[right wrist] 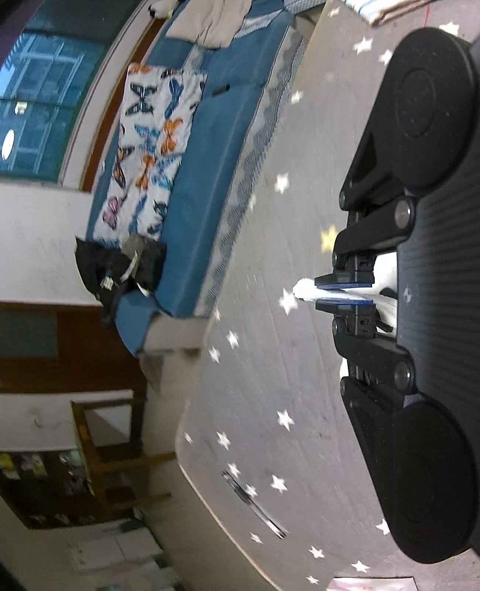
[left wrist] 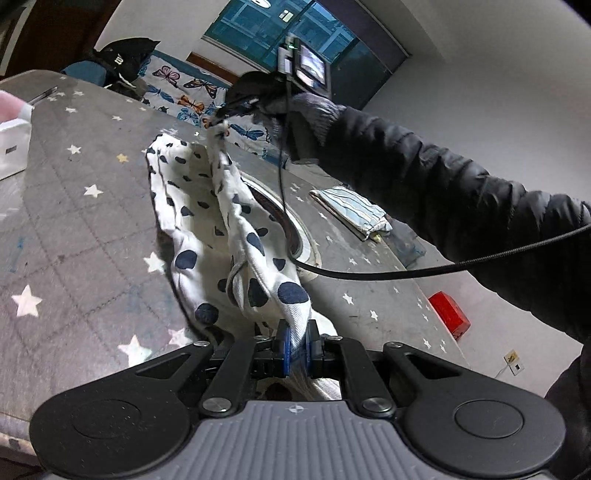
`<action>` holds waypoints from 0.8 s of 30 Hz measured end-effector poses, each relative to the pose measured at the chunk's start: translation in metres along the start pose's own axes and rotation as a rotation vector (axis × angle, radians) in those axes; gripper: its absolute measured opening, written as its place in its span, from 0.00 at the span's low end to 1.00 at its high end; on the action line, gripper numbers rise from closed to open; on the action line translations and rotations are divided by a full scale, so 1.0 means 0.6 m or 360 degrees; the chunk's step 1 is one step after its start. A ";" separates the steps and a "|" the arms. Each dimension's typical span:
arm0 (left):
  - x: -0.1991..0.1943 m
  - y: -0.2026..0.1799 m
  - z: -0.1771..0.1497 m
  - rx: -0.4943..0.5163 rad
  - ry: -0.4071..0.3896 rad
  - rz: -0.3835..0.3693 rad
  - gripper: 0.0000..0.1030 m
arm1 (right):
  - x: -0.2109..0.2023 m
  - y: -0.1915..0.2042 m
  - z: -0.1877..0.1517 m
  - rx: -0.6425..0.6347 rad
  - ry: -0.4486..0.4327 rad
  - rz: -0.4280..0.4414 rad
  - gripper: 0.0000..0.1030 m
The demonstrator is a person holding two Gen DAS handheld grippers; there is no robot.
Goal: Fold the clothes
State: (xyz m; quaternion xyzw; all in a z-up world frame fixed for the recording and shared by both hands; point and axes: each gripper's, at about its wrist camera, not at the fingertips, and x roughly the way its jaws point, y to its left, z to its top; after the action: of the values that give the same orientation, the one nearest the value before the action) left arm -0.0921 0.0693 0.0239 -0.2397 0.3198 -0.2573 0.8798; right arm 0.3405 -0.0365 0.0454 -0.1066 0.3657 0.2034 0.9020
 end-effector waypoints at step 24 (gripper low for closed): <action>0.008 -0.028 0.001 0.0068 -0.0016 -0.0019 0.08 | 0.007 0.097 -0.003 -0.0062 0.0012 0.0376 0.18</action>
State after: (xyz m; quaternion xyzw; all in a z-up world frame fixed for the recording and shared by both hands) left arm -0.0935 0.0540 0.0318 -0.2241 0.3083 -0.2681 0.8848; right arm 0.3162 0.0159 0.0387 -0.0811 0.3750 0.3150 0.8681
